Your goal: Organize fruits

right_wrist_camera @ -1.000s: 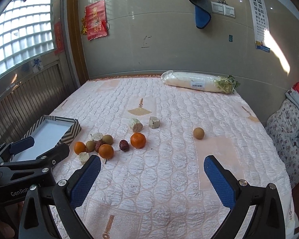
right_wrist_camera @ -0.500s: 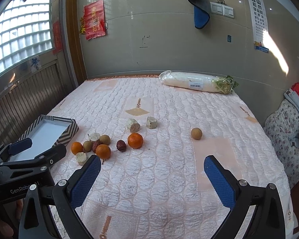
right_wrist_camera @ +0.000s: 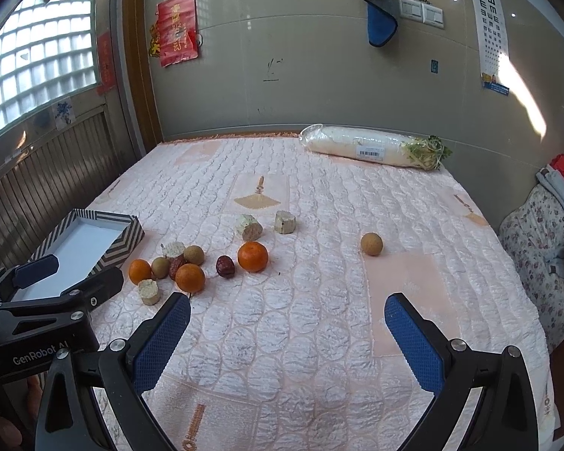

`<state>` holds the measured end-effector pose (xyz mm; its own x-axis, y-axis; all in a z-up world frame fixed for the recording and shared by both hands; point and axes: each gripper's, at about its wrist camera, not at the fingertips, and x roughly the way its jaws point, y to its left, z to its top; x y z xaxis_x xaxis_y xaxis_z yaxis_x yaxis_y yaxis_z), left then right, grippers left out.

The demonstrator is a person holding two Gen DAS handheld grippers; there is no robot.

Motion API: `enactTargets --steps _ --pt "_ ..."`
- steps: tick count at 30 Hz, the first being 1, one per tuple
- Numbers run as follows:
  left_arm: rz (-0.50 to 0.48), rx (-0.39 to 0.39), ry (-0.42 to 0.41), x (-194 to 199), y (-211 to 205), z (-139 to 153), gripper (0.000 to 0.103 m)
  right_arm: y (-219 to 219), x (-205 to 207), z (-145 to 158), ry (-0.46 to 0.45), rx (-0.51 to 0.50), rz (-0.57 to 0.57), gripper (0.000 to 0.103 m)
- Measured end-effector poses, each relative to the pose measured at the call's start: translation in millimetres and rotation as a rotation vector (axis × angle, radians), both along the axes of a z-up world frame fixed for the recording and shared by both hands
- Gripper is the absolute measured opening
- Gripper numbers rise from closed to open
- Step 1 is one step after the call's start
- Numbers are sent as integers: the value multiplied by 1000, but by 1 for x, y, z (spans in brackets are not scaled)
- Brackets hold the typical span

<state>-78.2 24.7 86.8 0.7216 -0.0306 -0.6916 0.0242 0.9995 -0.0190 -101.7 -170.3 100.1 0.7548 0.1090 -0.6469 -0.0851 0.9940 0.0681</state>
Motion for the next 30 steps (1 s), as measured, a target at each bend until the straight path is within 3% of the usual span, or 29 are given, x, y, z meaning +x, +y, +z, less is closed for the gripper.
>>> enactTargets --steps 22,30 --pt "-18 -6 42 9 0 -13 102 1 7 -10 34 -17 1 103" --pt "-121 9 92 13 -2 -29 102 -5 14 -19 55 -24 -10 103"
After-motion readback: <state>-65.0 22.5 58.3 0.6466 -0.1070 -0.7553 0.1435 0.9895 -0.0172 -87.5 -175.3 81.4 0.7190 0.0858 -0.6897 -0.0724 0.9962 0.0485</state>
